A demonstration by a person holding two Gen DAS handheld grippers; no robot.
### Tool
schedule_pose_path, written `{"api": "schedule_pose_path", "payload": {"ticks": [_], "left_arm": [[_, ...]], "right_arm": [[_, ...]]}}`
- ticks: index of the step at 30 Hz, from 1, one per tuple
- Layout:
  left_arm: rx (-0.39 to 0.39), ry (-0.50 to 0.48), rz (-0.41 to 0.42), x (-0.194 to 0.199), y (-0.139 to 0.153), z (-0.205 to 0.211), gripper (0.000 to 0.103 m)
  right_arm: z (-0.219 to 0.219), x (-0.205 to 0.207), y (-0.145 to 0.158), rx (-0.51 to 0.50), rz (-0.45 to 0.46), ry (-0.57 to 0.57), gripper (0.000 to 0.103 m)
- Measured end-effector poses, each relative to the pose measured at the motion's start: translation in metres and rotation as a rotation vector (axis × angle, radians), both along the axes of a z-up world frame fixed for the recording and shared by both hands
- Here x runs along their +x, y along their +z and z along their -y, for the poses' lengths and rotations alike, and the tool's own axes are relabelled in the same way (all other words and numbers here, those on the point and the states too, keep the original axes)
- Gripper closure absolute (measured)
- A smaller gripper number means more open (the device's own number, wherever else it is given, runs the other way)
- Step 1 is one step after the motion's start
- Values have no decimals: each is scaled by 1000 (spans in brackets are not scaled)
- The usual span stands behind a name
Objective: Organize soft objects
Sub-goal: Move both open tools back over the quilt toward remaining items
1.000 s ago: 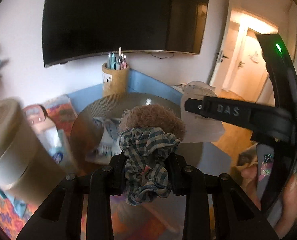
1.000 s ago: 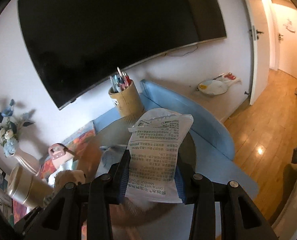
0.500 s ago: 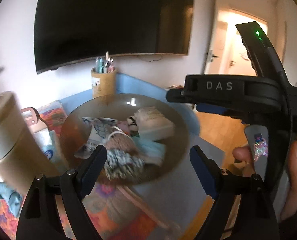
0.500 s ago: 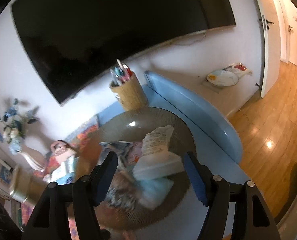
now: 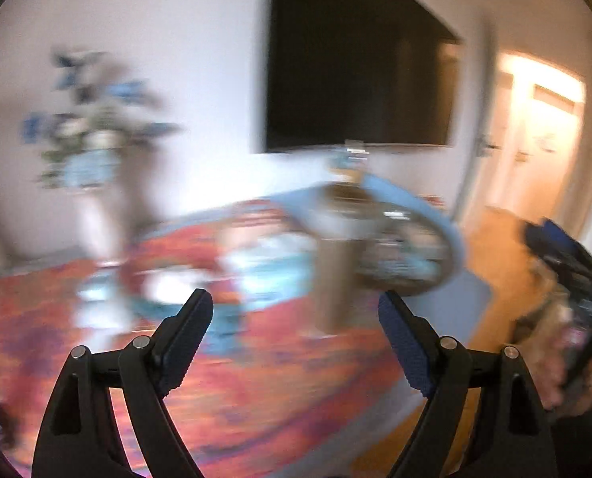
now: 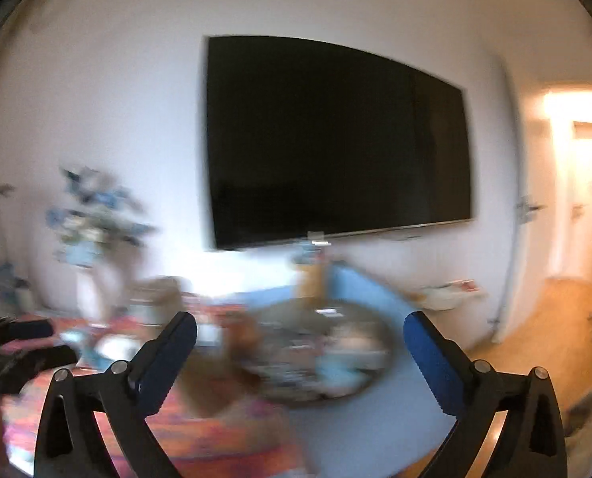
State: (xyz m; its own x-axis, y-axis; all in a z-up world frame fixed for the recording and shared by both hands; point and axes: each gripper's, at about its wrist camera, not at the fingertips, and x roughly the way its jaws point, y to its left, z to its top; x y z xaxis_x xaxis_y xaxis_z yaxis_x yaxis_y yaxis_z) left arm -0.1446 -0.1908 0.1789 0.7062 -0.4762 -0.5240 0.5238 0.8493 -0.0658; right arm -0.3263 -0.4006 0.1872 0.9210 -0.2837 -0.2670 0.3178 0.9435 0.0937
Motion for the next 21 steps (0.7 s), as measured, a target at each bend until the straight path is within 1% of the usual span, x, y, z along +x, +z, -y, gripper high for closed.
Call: {"api": "schedule_pose_path", "payload": {"ticks": [2, 4, 6, 8, 9, 10, 11, 13, 14, 16, 18, 20, 21], "left_arm": [[26, 102, 7, 10, 9, -42, 19], [6, 189, 10, 21, 18, -84, 19], [-2, 247, -1, 33, 21, -115, 18], [8, 306, -29, 49, 15, -141, 17], [13, 322, -46, 56, 7, -150, 17], [14, 339, -70, 66, -6, -160, 17], [14, 345, -96, 74, -18, -167, 17], [16, 337, -173, 94, -53, -178, 17], [23, 332, -213, 104, -69, -179, 17], [37, 327, -288, 123, -100, -180, 17], [26, 323, -327, 137, -120, -181, 17], [-5, 310, -355, 153, -131, -183, 17], [-22, 310, -367, 159, -135, -184, 17]], "right_arm": [[-16, 7, 4, 56, -3, 114, 0], [-41, 25, 4, 100, -39, 252, 0], [-66, 41, 1, 106, -59, 332, 0], [-95, 62, -7, 103, -97, 390, 0], [-113, 76, -15, 92, -137, 417, 0], [-131, 92, -26, 73, -193, 426, 0], [-142, 104, -36, 59, -229, 427, 0], [-168, 135, -60, 12, -331, 431, 0], [-183, 156, -76, -10, -401, 431, 0], [-193, 182, -97, -23, -487, 436, 0], [-200, 216, -116, -16, -572, 434, 0], [-201, 244, -130, -9, -598, 438, 0], [-202, 252, -134, -23, -603, 431, 0]]}}
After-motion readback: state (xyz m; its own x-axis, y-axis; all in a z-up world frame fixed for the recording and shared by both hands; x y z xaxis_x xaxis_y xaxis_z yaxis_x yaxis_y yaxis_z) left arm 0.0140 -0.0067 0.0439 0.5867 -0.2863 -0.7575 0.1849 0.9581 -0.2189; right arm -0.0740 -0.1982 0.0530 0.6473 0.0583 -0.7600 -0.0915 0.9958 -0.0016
